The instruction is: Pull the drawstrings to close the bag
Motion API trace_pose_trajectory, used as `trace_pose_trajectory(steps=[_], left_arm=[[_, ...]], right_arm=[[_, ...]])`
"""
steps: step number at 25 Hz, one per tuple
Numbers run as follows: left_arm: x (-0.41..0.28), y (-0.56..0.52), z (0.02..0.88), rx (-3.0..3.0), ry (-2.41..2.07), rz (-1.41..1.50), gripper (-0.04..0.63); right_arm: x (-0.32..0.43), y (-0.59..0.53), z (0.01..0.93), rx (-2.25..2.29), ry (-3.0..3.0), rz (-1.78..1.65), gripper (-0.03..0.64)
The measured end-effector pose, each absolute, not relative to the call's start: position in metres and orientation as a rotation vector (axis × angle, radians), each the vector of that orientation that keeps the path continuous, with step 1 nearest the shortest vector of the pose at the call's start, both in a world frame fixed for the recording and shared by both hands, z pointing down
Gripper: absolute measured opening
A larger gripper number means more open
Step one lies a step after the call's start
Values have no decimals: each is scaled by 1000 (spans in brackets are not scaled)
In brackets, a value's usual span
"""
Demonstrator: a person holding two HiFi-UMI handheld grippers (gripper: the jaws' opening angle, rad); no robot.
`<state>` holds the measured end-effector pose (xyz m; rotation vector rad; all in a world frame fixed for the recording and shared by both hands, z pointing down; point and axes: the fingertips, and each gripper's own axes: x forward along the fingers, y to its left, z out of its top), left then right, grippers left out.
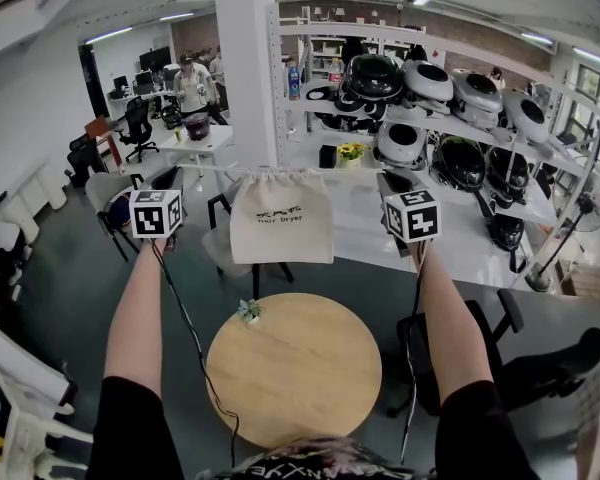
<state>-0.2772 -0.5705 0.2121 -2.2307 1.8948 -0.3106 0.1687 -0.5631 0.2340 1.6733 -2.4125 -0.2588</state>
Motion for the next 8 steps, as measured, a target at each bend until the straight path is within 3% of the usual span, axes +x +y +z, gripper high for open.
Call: trace_pose_trajectory(steps=[8], left_arm=[[-276, -569, 214, -2230, 1897, -309, 17]], right_arm=[[170, -561, 233, 1671, -2416, -266, 5]])
